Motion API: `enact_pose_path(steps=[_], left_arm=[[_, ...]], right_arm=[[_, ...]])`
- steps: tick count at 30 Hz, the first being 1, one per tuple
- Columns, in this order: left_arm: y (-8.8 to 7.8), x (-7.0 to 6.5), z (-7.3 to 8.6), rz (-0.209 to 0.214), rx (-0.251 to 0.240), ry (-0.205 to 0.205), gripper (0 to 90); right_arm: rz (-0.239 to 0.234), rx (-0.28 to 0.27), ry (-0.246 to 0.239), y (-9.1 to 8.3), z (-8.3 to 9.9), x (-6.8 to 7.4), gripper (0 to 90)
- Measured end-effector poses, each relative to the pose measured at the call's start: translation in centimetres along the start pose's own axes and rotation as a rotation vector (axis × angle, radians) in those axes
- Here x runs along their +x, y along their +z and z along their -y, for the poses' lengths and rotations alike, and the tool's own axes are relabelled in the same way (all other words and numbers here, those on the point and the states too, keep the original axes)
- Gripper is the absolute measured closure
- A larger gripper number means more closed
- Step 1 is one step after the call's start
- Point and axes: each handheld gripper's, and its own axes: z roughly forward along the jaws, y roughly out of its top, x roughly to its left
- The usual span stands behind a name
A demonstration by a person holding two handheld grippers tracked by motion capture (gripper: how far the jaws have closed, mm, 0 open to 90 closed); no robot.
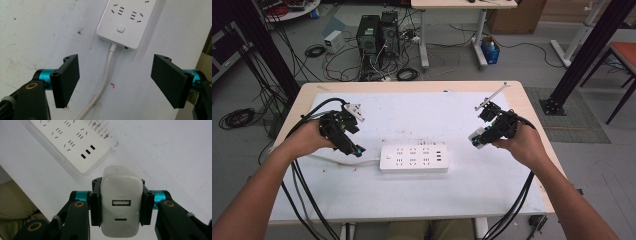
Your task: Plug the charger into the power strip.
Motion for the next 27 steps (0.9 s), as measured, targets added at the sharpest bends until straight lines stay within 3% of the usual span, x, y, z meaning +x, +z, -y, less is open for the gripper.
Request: enact_pose_path(steps=[5,8,11,14,19,20,25,27], left_arm=[[0.1,-0.1,0.0,0.012,0.026,0.030,23.2],[0.2,0.0,0.1,-0.022,0.044,-0.006,23.2],[0.3,0.2,0.4,-0.052,0.023,-0.053,23.2],[0.4,0.2,0.8,-0.047,0.012,-0.066,23.2],[0.6,0.0,0.9,-0.027,0.044,-0.027,23.2],[0.6,-0.1,0.8,-0.021,0.047,-0.023,23.2],[1.0,-0.2,0.6,0.009,0.078,0.015,23.2],[1.0,-0.2,0.6,0.013,0.072,0.023,23.1]], right_arm=[[-0.001,0.011,-0.022,0.3,-0.2,0.1,62.1],[-0.006,0.011,-0.029,0.5,-0.3,0.2,62.1],[-0.012,0.020,-0.058,0.8,-0.7,0.5,62.1],[-0.026,0.027,-0.093,1.2,-1.2,0.8,62.1],[-0.050,0.033,-0.154,2.1,-2.3,1.5,62.1],[-0.066,0.043,-0.184,2.4,-2.9,1.8,62.1],[-0.111,0.055,-0.243,3.2,-4.3,2.1,62.1],[-0.134,0.064,-0.301,4.3,-5.6,2.6,62.1]])
